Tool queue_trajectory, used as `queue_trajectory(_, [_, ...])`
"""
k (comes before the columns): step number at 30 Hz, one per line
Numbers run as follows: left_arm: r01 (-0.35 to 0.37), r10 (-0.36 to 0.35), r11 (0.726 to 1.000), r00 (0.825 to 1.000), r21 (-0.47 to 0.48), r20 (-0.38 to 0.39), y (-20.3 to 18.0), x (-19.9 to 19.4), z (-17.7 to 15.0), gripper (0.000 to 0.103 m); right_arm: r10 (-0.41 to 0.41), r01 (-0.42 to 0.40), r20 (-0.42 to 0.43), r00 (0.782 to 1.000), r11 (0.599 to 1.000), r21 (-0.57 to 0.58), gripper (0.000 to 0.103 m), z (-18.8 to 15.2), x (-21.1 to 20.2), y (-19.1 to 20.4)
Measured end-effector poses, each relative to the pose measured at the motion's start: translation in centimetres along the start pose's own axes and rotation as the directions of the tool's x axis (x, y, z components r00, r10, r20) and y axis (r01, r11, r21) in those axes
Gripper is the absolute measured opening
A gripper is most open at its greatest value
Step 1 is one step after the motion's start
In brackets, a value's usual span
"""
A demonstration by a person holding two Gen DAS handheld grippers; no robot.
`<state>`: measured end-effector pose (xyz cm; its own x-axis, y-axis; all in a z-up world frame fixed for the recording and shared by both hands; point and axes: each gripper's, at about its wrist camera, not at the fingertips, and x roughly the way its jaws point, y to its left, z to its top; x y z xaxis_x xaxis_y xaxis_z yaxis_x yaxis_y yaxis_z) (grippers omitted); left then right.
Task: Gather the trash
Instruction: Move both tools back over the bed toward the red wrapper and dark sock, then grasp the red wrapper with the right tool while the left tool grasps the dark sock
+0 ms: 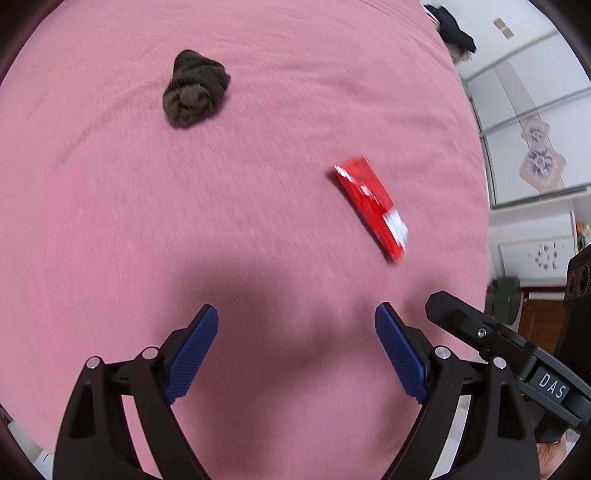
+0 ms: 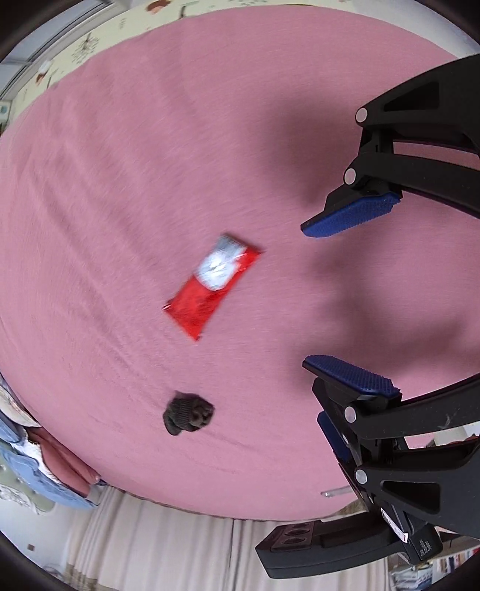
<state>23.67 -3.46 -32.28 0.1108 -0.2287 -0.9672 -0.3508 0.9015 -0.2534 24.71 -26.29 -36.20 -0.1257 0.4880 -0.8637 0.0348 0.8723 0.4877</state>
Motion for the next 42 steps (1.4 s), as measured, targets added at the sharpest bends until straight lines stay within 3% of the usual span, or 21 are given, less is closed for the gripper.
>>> queue_trajectory(4, [-0.006,0.006,0.999,1.000,-0.032,0.000,1.4,1.6,3.0,0.086,-0.027,0.027,-0.009,1.000,0.999,-0.021,0.065,3.1,2.4,0.4])
queue_trajectory(8, [-0.012,0.012,0.999,1.000,-0.049,-0.008,2.4,2.8,4.7,0.086,-0.128,0.127,-0.019,0.992,0.991,-0.053,0.065,4.9,4.7,0.5])
queue_trajectory(15, [-0.011,0.010,0.998,1.000,-0.067,-0.024,3.5,4.3,6.4,0.086,-0.142,0.137,-0.058,0.988,0.986,-0.091,0.065,6.2,7.7,1.0])
queue_trajectory(16, [-0.014,0.012,0.998,1.000,-0.065,-0.024,3.7,4.4,6.6,0.086,-0.145,0.139,-0.061,0.988,0.986,-0.096,0.059,6.4,8.0,1.2])
queue_trajectory(17, [-0.015,0.013,0.998,1.000,-0.065,-0.022,3.8,4.4,6.8,0.086,-0.142,0.135,-0.059,0.988,0.986,-0.101,0.045,6.4,8.1,1.4])
queue_trajectory(22, [-0.014,0.014,0.997,1.000,-0.074,-0.001,4.2,4.1,7.8,0.086,-0.094,0.088,-0.042,0.995,0.988,-0.130,0.028,6.9,8.3,2.9])
queue_trajectory(30, [-0.038,0.044,0.993,0.998,-0.109,0.053,6.0,3.1,11.4,0.086,0.027,-0.029,-0.023,0.999,0.996,-0.083,0.027,8.6,8.2,4.6])
queue_trajectory(38, [-0.077,0.086,0.990,0.994,-0.119,0.073,7.3,3.1,15.7,0.086,0.086,-0.088,-0.033,0.996,0.994,-0.059,0.027,9.2,7.9,5.1])
queue_trajectory(39, [-0.075,0.084,0.990,0.994,-0.115,0.075,7.3,3.3,16.2,0.082,0.089,-0.091,-0.034,0.995,0.994,-0.057,0.027,9.1,7.9,5.1])
queue_trajectory(42, [-0.125,0.130,0.987,0.991,-0.099,0.042,6.9,4.3,16.5,0.053,0.096,-0.097,-0.037,0.995,0.994,-0.047,0.027,9.5,7.8,5.0])
